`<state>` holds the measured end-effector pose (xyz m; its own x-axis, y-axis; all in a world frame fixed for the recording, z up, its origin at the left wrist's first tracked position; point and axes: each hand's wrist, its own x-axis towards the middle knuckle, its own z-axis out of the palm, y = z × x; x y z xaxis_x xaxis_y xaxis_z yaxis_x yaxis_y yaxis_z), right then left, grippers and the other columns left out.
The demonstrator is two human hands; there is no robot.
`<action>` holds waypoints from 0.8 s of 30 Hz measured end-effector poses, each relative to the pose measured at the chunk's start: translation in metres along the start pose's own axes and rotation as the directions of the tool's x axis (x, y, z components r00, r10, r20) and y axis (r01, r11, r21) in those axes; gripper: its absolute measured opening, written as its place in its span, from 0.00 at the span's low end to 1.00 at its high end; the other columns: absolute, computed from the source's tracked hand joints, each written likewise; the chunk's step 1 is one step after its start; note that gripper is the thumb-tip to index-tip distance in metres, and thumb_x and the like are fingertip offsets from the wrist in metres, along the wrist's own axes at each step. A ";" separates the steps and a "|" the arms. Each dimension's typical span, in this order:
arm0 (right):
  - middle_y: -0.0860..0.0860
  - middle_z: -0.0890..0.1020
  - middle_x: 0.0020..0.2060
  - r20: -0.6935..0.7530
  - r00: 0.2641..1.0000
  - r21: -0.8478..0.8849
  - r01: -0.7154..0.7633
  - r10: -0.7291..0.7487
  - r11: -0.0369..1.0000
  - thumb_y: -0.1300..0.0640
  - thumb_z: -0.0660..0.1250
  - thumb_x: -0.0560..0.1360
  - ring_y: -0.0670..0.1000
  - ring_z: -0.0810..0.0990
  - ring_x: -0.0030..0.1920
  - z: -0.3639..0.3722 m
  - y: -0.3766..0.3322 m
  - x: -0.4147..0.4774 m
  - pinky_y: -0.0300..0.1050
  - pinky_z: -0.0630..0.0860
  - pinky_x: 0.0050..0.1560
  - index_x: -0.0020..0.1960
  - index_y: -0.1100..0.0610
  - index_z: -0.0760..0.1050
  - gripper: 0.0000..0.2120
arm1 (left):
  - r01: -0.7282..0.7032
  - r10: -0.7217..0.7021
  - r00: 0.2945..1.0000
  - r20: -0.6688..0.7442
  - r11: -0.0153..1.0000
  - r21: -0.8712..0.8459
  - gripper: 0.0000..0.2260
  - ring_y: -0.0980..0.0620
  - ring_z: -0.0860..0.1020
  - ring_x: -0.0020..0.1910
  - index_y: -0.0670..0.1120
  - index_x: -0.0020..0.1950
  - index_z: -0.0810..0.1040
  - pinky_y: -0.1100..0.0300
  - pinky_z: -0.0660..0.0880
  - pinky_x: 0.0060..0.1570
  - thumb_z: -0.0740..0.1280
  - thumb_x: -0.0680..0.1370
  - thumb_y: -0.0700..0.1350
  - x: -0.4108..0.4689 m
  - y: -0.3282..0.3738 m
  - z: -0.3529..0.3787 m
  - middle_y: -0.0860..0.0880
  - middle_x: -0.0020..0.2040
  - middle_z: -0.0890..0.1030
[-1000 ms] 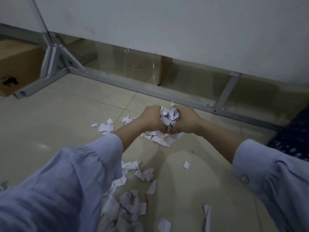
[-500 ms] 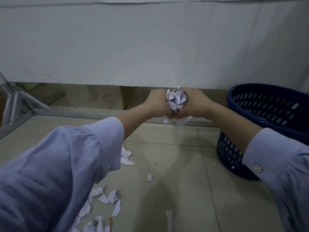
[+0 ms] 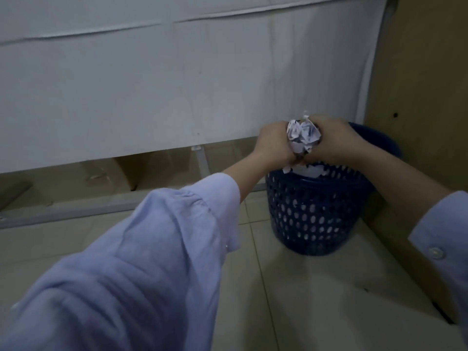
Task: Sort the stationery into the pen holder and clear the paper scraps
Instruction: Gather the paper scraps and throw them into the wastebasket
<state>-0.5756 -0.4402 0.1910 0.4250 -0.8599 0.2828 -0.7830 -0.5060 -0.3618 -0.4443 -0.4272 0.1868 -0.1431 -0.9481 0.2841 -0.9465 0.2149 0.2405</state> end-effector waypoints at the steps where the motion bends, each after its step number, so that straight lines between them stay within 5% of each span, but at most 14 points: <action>1: 0.58 0.81 0.54 0.005 1.000 0.021 -0.013 0.013 1.000 0.60 0.72 0.70 0.56 0.78 0.55 0.001 0.009 -0.004 0.41 0.70 0.52 0.58 0.61 0.77 0.17 | -0.015 0.015 1.000 0.007 1.000 0.002 0.19 0.53 0.74 0.37 0.50 0.29 0.61 0.61 0.66 0.36 0.70 0.71 0.43 0.005 0.004 0.009 0.50 0.36 0.75; 4: 0.55 0.80 0.54 0.007 0.997 0.150 -0.071 0.071 0.986 0.60 0.73 0.69 0.53 0.77 0.53 0.005 0.031 -0.017 0.41 0.71 0.51 0.58 0.60 0.75 0.18 | -0.018 0.018 0.999 0.032 1.000 -0.013 0.16 0.51 0.71 0.35 0.48 0.31 0.62 0.59 0.64 0.33 0.65 0.75 0.41 0.014 0.014 0.033 0.52 0.31 0.70; 7: 0.54 0.79 0.55 0.009 0.995 0.247 -0.094 0.095 0.964 0.60 0.74 0.70 0.50 0.75 0.52 0.013 0.045 -0.025 0.38 0.68 0.50 0.61 0.59 0.73 0.21 | -0.011 0.014 0.999 0.048 0.998 -0.062 0.04 0.45 0.77 0.48 0.41 0.47 0.74 0.57 0.71 0.45 0.65 0.75 0.41 0.016 0.020 0.046 0.43 0.47 0.79; 9: 0.55 0.79 0.56 -0.009 0.995 0.291 -0.090 0.096 0.953 0.59 0.74 0.70 0.51 0.76 0.54 0.019 0.052 -0.028 0.39 0.69 0.52 0.62 0.59 0.72 0.23 | -0.009 0.012 0.999 0.040 0.997 -0.076 0.11 0.44 0.76 0.52 0.38 0.55 0.73 0.57 0.70 0.47 0.66 0.75 0.42 0.015 0.023 0.051 0.41 0.53 0.79; 14: 0.58 0.79 0.55 -0.089 0.991 0.301 -0.065 0.096 0.951 0.61 0.74 0.69 0.56 0.77 0.54 0.028 0.059 -0.028 0.47 0.73 0.55 0.64 0.62 0.69 0.26 | 0.000 0.004 0.999 0.038 0.996 -0.088 0.12 0.43 0.76 0.50 0.37 0.55 0.73 0.60 0.67 0.42 0.66 0.75 0.43 0.015 0.027 0.059 0.41 0.51 0.77; 21: 0.60 0.74 0.64 -0.150 0.969 0.354 -0.134 0.197 0.926 0.56 0.74 0.71 0.56 0.74 0.61 0.035 0.063 -0.022 0.41 0.68 0.59 0.74 0.59 0.58 0.39 | 0.077 -0.085 0.996 -0.038 0.981 -0.179 0.23 0.43 0.73 0.55 0.39 0.63 0.67 0.55 0.72 0.48 0.70 0.72 0.44 0.012 0.027 0.064 0.39 0.59 0.72; 24: 0.59 0.71 0.66 -0.153 0.961 0.355 -0.164 0.230 0.920 0.56 0.75 0.69 0.56 0.71 0.64 0.037 0.065 -0.022 0.49 0.69 0.65 0.76 0.57 0.55 0.42 | 0.101 -0.125 0.988 -0.095 0.970 -0.221 0.24 0.44 0.73 0.54 0.40 0.63 0.67 0.52 0.75 0.50 0.71 0.73 0.48 0.010 0.028 0.064 0.41 0.59 0.70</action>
<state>-0.6188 -0.4571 0.1284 0.1588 -0.9324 0.3246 -0.6289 -0.3489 -0.6948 -0.4906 -0.4456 0.1370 0.0043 -0.9408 0.3389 -0.8685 0.1645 0.4676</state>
